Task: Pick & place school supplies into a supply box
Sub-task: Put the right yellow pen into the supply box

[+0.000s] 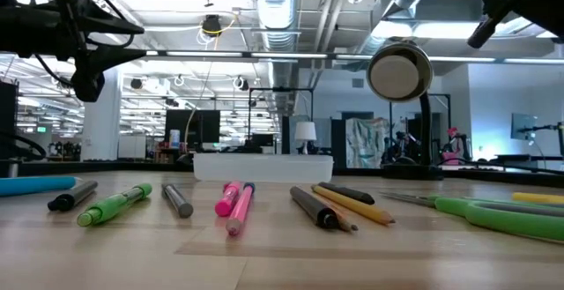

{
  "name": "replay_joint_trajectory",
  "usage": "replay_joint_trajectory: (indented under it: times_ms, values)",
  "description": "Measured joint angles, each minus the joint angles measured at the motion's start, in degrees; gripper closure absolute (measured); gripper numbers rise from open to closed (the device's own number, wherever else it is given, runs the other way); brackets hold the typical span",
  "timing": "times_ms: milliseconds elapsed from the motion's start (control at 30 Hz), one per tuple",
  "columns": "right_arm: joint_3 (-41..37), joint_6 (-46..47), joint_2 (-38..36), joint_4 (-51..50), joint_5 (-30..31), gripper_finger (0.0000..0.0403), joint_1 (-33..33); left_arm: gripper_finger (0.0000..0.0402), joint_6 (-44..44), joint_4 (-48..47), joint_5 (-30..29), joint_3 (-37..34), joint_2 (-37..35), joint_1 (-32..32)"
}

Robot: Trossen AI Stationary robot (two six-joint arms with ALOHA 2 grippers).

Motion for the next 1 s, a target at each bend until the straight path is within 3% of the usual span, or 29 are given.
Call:
replay_joint_trajectory:
  times_ms: [67, 233, 500, 700, 1000]
  values:
    - [0.52, 1.14, 0.0, -0.12, 2.18, 0.0301, -0.02, 0.0249, -0.04, 0.28, -0.18, 0.0, 0.0, 0.0]
    - [4.63, -1.86, 1.43, -0.58, -1.06, 0.0301, 0.02, 0.0249, 1.18, 6.0, -0.43, 0.01, 0.0, 0.0]
    - [16.94, -14.98, 9.92, -7.11, -6.88, 0.0301, 0.02, 0.0249, 16.21, 20.89, 5.08, 3.36, -0.04, -0.02]
    - [24.02, -17.19, 18.03, -13.69, -8.54, 0.0301, 0.02, 0.0249, 19.4, 22.95, 3.56, 5.96, -0.01, -0.02]
    - [30.67, -19.75, 31.38, -13.98, -11.56, 0.0301, 0.02, 0.0249, 23.68, 23.14, 11.36, 12.11, 4.49, -0.01]
